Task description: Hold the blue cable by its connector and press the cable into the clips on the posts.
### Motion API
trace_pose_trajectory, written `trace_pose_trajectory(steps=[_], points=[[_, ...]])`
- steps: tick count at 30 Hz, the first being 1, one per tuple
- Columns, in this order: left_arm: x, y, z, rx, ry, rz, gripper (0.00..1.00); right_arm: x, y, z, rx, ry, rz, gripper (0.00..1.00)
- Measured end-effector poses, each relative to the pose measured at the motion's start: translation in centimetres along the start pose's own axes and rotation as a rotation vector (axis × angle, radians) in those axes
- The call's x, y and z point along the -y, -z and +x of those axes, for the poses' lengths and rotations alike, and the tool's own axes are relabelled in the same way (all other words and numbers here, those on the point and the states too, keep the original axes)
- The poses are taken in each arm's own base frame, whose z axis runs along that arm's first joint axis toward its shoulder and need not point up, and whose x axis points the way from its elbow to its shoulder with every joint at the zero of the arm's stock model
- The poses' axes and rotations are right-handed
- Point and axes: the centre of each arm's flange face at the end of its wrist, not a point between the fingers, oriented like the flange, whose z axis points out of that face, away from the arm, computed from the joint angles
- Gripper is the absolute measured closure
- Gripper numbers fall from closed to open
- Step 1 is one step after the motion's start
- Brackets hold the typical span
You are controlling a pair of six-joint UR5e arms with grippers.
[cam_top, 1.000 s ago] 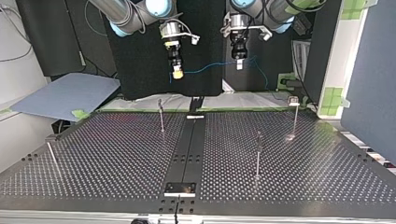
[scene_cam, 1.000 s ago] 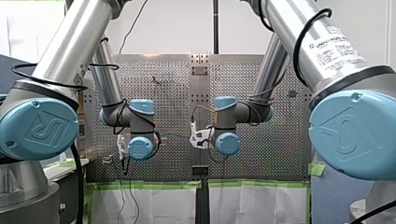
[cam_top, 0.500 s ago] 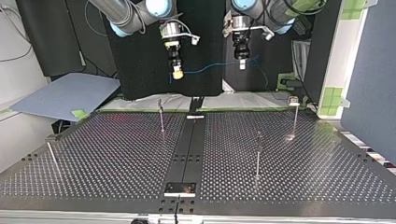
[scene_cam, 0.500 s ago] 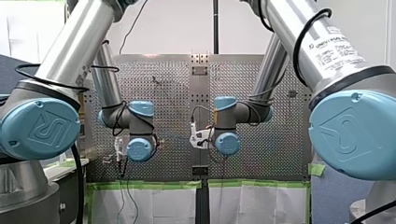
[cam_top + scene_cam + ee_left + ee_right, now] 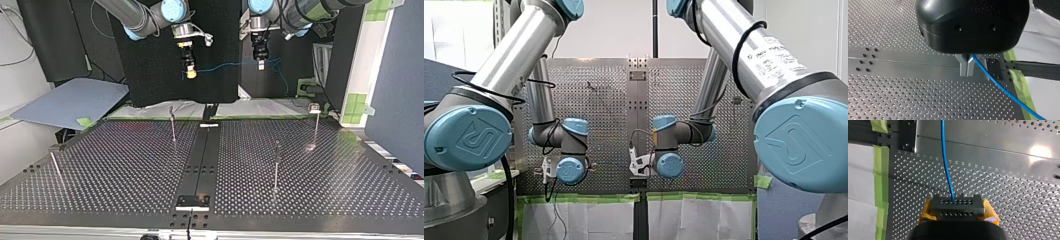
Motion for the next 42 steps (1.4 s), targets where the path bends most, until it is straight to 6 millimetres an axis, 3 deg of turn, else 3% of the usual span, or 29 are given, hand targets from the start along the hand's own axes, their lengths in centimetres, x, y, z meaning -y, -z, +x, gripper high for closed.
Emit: trace_pose_trajectory(steps=[32, 42], points=[[-0.1, 0.0, 0.2, -0.005, -0.005, -0.004, 1.00, -0.1, -0.1, 0.0, 0.002, 0.002, -0.003, 1.00], [-0.5, 0.6, -1.3, -0.008, -0.074, -0.059, 1.00, 0.0, -0.7, 4.2, -0.030, -0.019, -0.004, 1.00]])
